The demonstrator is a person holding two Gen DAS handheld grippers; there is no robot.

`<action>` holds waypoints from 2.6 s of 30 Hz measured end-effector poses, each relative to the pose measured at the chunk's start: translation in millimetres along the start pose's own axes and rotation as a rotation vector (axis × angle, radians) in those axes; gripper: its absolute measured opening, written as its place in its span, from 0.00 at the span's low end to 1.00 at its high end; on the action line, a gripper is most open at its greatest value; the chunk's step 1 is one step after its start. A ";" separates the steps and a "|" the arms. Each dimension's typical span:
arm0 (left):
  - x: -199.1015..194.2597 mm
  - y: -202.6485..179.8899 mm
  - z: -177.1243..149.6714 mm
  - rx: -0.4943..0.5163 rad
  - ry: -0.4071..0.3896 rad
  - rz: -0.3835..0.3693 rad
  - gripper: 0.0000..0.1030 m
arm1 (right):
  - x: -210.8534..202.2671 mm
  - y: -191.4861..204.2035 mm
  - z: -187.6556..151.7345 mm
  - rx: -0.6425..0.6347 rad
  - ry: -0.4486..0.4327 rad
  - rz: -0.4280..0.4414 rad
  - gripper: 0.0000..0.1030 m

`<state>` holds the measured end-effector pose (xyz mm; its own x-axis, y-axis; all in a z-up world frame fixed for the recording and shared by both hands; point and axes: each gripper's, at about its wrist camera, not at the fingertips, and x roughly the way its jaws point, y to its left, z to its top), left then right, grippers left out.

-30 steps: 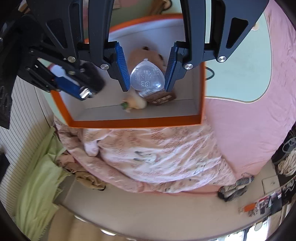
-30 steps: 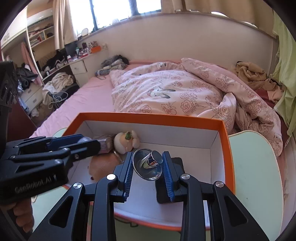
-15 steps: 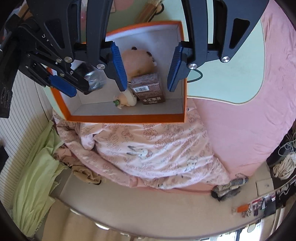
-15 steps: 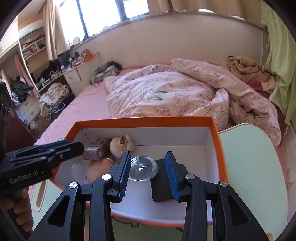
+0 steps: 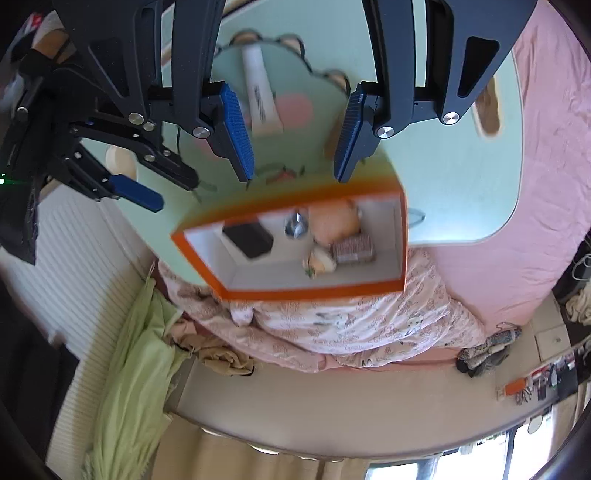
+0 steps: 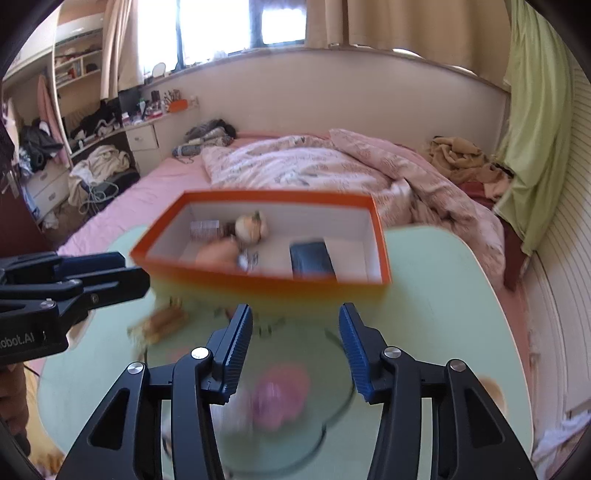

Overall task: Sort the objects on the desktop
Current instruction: 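Move both grippers back out of the orange box, then grasp the white RED EARTH tube with the left gripper, then grasp the pink item with the right gripper while the left holds the tube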

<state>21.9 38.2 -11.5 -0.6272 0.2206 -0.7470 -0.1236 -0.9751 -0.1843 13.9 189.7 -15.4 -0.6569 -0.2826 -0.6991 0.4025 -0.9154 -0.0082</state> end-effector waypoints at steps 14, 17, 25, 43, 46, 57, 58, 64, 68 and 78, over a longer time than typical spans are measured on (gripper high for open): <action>17.0 3.3 -93.5 -0.112 0.096 0.102 0.46 | 8.0 13.7 -76.2 0.029 0.095 -0.019 0.47; 18.2 2.3 -97.0 -0.094 0.079 0.134 0.50 | 9.4 15.9 -76.7 0.020 0.086 -0.028 0.47; 27.5 -4.2 -107.1 -0.016 0.013 0.237 0.84 | 10.3 9.3 -83.0 0.038 0.028 -0.065 0.71; 12.6 -18.3 -72.0 -0.018 0.010 0.059 0.79 | 7.6 6.5 -87.8 0.025 -0.017 -0.042 0.78; 27.6 -30.2 -64.4 0.014 0.036 0.093 0.59 | 5.8 6.6 -90.8 0.024 -0.031 -0.043 0.79; 58.6 -28.6 -68.4 0.000 0.009 0.093 0.21 | 3.7 5.6 -93.9 0.015 -0.039 -0.030 0.79; 55.9 -25.5 -70.1 -0.010 0.003 0.099 0.21 | 3.6 5.5 -93.7 0.015 -0.038 -0.031 0.79; 22.7 -6.6 -82.2 -0.024 -0.035 0.144 0.21 | 1.4 -3.3 -88.6 0.037 -0.021 0.000 0.78; 13.3 6.7 -88.2 -0.049 -0.035 0.163 0.21 | 7.7 -5.2 -74.2 -0.002 0.012 0.012 0.59; 14.8 12.1 -95.3 -0.085 -0.032 0.111 0.21 | 30.0 12.0 -50.6 -0.041 0.081 0.077 0.52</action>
<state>84.4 32.0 -85.6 -0.6574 0.1095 -0.7456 0.0124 -0.9877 -0.1560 31.3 184.8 -72.6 -0.5704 -0.3258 -0.7540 0.4762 -0.8791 0.0197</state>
